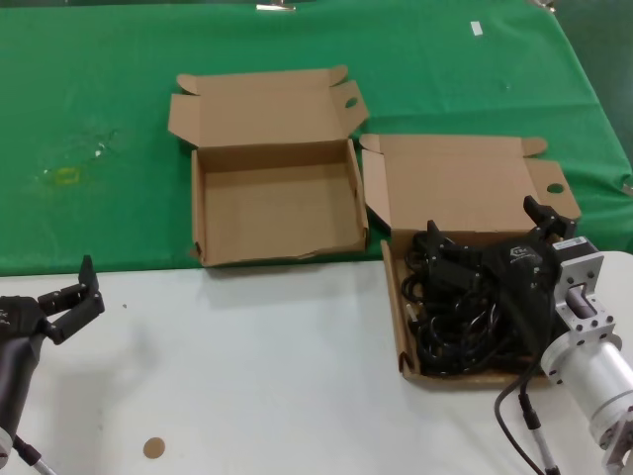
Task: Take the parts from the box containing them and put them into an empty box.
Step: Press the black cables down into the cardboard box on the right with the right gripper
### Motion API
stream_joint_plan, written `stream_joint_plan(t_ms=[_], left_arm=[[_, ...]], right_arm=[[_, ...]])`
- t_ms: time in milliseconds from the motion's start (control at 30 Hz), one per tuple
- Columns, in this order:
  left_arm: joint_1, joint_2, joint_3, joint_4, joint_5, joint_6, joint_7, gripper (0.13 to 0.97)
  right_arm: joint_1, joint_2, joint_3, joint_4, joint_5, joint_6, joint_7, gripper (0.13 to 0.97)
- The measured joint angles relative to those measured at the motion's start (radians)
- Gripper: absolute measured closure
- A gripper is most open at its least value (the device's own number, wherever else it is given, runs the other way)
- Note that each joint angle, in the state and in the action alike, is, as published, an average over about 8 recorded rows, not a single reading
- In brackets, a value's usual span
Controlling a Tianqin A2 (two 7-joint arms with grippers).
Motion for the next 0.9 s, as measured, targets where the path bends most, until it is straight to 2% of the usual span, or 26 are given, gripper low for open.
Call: stream_joint_plan(t_ms=[900], left_arm=[[0.000, 0.000, 0.000, 0.000, 0.000, 0.000, 0.000, 0.132]], right_arm=[[0.000, 0.000, 0.000, 0.000, 0.000, 0.000, 0.000, 0.129]])
